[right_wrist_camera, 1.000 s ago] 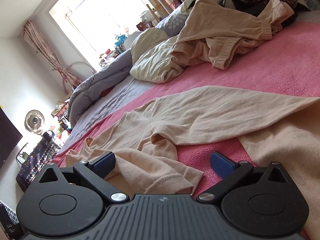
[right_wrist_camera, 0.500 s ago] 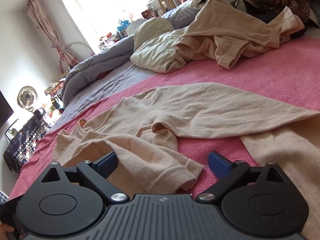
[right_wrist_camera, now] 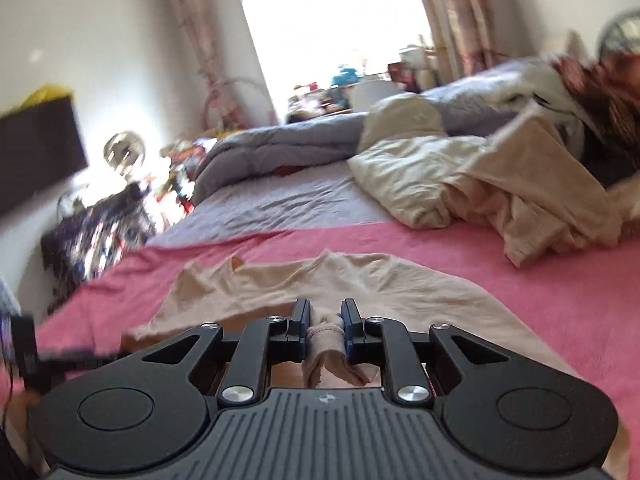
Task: Fold clothes
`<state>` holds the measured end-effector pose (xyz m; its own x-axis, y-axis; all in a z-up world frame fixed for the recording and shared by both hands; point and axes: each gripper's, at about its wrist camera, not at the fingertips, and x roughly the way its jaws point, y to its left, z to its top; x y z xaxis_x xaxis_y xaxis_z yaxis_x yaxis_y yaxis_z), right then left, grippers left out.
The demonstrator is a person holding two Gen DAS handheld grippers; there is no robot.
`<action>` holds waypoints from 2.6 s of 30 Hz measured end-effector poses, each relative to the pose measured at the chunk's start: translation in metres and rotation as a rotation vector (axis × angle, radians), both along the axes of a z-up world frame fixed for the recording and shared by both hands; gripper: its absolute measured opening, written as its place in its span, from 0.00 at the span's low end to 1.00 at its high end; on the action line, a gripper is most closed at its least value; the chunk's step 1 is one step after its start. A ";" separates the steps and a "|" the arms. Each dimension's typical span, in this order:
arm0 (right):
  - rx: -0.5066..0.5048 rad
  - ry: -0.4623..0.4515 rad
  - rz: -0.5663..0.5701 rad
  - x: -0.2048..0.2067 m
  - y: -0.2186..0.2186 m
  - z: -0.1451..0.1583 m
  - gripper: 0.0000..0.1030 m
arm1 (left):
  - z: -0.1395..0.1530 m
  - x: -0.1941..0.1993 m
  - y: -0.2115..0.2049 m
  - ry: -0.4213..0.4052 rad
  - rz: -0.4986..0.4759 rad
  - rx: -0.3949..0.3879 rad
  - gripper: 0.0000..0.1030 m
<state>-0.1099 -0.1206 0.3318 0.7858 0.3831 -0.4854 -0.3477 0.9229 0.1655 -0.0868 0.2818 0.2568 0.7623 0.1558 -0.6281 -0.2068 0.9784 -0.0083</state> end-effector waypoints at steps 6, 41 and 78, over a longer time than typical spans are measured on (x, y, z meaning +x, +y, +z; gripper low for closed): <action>-0.264 0.116 0.151 -0.041 0.015 -0.053 0.35 | 0.001 0.000 0.001 0.000 0.000 -0.002 1.00; -0.235 0.124 -0.010 -0.028 0.024 -0.039 0.08 | 0.015 0.033 -0.080 0.065 -0.237 0.373 0.99; -0.164 0.157 -0.317 0.028 -0.038 -0.069 0.09 | -0.008 0.052 -0.102 0.055 -0.357 0.942 0.77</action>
<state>-0.0823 -0.1589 0.2632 0.7639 0.0401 -0.6441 -0.0227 0.9991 0.0353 -0.0344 0.1794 0.2491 0.8350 0.3749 -0.4027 0.1229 0.5864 0.8007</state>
